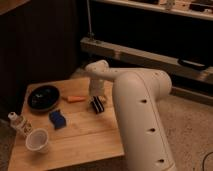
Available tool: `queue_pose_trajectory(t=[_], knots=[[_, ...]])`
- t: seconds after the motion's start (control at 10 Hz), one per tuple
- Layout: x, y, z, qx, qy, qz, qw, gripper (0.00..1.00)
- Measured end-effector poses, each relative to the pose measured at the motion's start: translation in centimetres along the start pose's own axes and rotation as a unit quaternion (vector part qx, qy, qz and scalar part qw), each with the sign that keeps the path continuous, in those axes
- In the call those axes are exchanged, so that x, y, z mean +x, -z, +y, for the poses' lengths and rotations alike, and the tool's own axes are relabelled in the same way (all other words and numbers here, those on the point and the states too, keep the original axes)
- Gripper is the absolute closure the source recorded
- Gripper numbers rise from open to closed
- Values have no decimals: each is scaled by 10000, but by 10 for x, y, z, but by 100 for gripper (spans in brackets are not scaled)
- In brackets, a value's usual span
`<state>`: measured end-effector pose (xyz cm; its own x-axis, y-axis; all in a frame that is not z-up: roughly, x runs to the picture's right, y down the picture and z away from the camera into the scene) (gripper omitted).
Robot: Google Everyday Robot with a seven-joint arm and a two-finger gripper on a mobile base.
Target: Place the eraser on the white sponge
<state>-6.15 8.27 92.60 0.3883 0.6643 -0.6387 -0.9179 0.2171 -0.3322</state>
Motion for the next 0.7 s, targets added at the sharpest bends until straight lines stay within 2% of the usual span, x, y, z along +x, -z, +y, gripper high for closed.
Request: queue_pose_trajectory(t=[0.2,0.3,0.7], knots=[[0,-3,3,6,32,24,10000,42],[-1,-4,4,3,34,26,10000,56],[-3,-6,6,10,65,76,9999,95]])
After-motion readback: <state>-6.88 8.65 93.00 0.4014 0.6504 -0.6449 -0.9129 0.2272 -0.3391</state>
